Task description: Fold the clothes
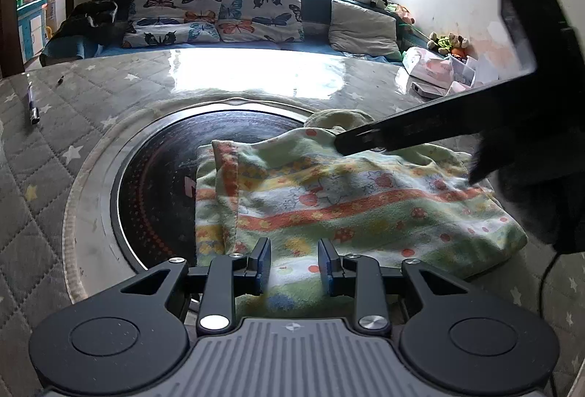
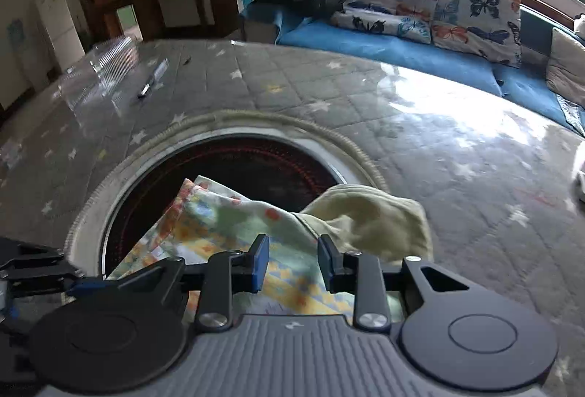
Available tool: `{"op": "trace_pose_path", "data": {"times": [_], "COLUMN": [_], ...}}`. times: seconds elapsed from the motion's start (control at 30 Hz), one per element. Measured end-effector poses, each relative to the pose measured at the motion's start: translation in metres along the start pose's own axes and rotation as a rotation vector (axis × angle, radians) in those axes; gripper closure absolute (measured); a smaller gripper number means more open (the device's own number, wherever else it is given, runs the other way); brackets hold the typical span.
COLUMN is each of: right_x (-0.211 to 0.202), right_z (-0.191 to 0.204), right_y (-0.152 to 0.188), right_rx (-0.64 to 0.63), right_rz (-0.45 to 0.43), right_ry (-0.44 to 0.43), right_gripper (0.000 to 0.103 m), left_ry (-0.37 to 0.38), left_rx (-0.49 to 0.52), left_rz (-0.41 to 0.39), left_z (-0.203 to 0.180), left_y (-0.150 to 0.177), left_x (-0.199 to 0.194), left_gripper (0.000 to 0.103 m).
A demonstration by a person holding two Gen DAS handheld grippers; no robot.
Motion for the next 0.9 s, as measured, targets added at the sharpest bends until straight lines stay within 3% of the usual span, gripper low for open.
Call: {"op": "trace_pose_path", "data": {"times": [0.2,0.3,0.37,0.5,0.67,0.9], "right_x": [0.017,0.004,-0.009,-0.032,-0.055,-0.076], "right_z": [0.001,0.0,-0.001,-0.004,-0.004,0.005], "right_y": [-0.007,-0.006,0.002,0.019,0.055,0.102], "right_rx": [0.013,0.003,-0.012,-0.039,-0.067,-0.128], "right_rz": [0.001,-0.014,-0.022,-0.035,-0.048,-0.074], "right_ry": [0.017,0.017,0.018,0.022,0.026,0.026], "right_gripper": [0.067,0.06,0.057,0.051,0.05,0.047], "left_ry": [-0.003,-0.015,-0.026,-0.05,-0.082,-0.136], "left_rx": [-0.013,-0.012,-0.01,0.002,0.014,0.012], "left_rz": [0.002,0.001,0.0,-0.002,-0.005,-0.004], "left_z": [0.003,0.002,0.001,-0.004,-0.01,-0.014], "left_y": [0.002,0.001,0.0,-0.001,-0.001,0.001], "left_x": [-0.002,-0.004,-0.005,-0.006,-0.008,-0.015], "left_gripper": [0.069,0.06,0.048,0.037,0.02,0.01]}}
Point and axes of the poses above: each gripper's, at about its wrist camera, not at the fingertips, and x roughly the way its jaws point, z to its left, y to its underside, the point moved 2 cm from there along x, roughly the way its jaws point, and after that the axes turned 7 degrees about x, right-handed, at the moved point
